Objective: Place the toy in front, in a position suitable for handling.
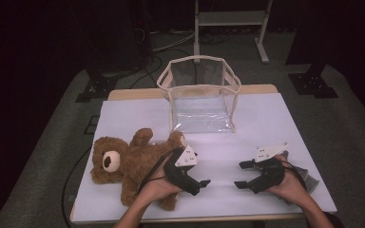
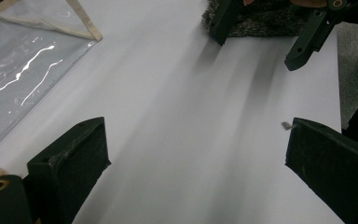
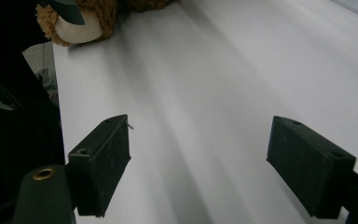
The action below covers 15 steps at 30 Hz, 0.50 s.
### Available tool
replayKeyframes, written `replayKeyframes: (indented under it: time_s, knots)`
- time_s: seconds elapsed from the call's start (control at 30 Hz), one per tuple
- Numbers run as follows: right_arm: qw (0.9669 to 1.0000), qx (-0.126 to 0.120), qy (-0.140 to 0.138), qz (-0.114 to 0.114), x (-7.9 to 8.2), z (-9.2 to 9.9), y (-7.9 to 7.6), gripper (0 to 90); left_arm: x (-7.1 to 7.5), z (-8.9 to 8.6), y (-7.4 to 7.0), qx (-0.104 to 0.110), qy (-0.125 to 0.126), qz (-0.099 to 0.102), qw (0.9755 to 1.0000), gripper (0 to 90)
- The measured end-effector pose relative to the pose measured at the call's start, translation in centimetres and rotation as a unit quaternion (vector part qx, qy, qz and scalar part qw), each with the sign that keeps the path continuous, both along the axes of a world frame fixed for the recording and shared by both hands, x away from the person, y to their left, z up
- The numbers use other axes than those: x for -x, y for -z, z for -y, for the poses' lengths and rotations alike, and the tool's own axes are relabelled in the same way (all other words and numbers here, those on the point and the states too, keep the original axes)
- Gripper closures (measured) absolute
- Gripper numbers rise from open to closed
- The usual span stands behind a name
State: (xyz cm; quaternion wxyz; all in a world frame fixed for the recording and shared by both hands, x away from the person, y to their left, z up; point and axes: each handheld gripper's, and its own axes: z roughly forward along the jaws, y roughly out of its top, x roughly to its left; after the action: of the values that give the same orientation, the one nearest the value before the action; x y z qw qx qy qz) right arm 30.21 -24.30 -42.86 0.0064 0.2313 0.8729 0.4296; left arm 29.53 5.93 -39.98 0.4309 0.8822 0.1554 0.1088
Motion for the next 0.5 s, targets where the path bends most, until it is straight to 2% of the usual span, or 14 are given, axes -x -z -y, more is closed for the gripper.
replayKeyframes:
  time_s: [0.27,0.5]
  knots:
    - [1.0,-0.001,-0.002,-0.007,-0.02,-0.02,0.3,20.5,-0.1,-0.11,-0.01,0.002,-0.001,-0.003,1.0,5.1]
    - [1.0,0.004,-0.009,-0.001,0.42,-0.76,0.1,20.5,0.49,-0.2,-0.49,0.001,0.016,0.002,0.9999,6.5]
